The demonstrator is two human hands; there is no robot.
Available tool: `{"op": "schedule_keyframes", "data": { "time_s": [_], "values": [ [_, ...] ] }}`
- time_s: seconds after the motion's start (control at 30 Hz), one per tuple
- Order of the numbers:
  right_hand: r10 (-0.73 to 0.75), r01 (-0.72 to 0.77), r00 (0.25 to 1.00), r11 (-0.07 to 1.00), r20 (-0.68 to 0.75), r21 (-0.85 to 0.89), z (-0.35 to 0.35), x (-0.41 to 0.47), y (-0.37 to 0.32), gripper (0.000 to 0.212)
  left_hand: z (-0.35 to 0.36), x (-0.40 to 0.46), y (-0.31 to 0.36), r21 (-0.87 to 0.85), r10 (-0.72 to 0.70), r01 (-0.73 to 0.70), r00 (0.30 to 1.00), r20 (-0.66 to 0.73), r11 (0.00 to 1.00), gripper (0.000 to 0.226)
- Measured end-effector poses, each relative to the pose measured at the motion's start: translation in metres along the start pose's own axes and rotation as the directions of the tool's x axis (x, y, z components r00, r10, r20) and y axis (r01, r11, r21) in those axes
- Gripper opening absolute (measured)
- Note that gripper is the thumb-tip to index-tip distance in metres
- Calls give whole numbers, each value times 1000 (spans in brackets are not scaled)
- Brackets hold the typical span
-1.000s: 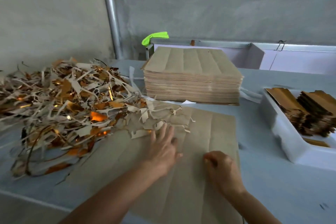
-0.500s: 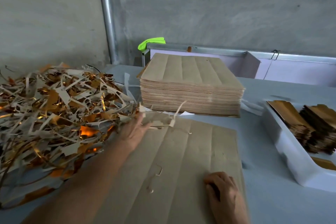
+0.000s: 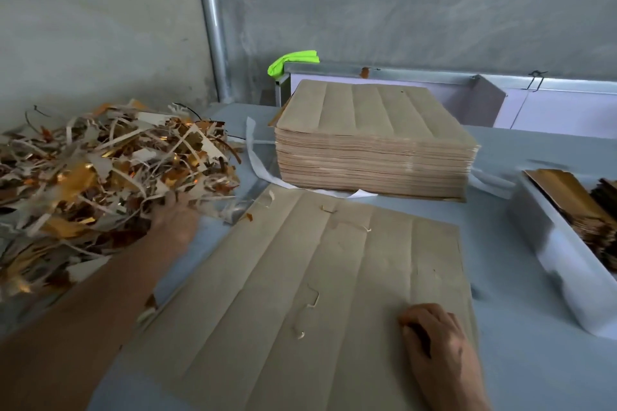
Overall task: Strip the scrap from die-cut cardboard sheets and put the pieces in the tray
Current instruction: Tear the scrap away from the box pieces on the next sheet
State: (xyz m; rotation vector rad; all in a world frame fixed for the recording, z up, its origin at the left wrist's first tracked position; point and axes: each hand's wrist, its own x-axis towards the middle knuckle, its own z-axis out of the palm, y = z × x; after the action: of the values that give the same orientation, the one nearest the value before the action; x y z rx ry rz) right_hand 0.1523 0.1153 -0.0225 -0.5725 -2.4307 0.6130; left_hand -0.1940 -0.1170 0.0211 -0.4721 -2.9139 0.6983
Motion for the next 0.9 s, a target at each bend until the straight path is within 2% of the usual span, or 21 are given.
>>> {"op": "schedule_keyframes", "data": {
  "time_s": [0.07, 0.1, 0.27, 0.3, 0.37, 0.43, 0.5, 0.57, 0.63, 0.7, 0.8, 0.9],
  "values": [
    [20, -21, 1000, 1000, 11, 5, -1, 0, 1, 26, -13, -7, 11, 0, 45, -45, 999, -21, 999, 50],
    [25, -26, 999, 1000, 24, 7, 0, 0, 2, 25, -20, -10, 16, -16, 75, -76, 994, -74, 997, 54],
    [29, -30, 999, 999, 35, 16, -2, -2, -3, 25, -60, -36, 58, 144, 207, -183, 962, -176, 972, 45],
    [29, -29, 999, 999, 30, 12, -2, -2, -3, 25, -68, -42, 71, 137, 275, -248, 931, -238, 959, 44],
    [25, -26, 999, 1000, 27, 3, -2, -2, -4, 26, -79, -52, 102, -28, 436, -476, 826, -358, 879, 45],
    [22, -22, 999, 1000, 28, -3, -2, -2, -4, 27, -86, -66, 138, -214, 578, -691, 705, -410, 691, 46],
    [8, -8, 1000, 1000, 30, -12, -3, -2, -3, 28, -87, -76, 176, -252, 680, -780, 624, -386, 573, 48],
    [-14, 14, 1000, 1000, 28, -15, -4, -1, -3, 29, -88, -76, 206, -248, 726, -800, 601, -335, 547, 48],
    [-19, 19, 999, 1000, 27, -15, -4, -1, -2, 29, -87, -67, 220, -267, 698, -762, 648, -305, 590, 47],
    [-25, 25, 999, 1000, 20, -9, -4, 0, 0, 28, -84, -52, 214, -283, 599, -654, 757, -261, 702, 46],
    [-28, 28, 1000, 1000, 12, 7, -4, -2, 0, 24, -72, -30, 179, -303, 405, -419, 907, -112, 856, 44],
    [9, -9, 999, 1000, 32, -16, -6, -1, 1, 16, -55, -24, 135, -308, 260, -240, 965, 27, 921, 45]
  ]
}}
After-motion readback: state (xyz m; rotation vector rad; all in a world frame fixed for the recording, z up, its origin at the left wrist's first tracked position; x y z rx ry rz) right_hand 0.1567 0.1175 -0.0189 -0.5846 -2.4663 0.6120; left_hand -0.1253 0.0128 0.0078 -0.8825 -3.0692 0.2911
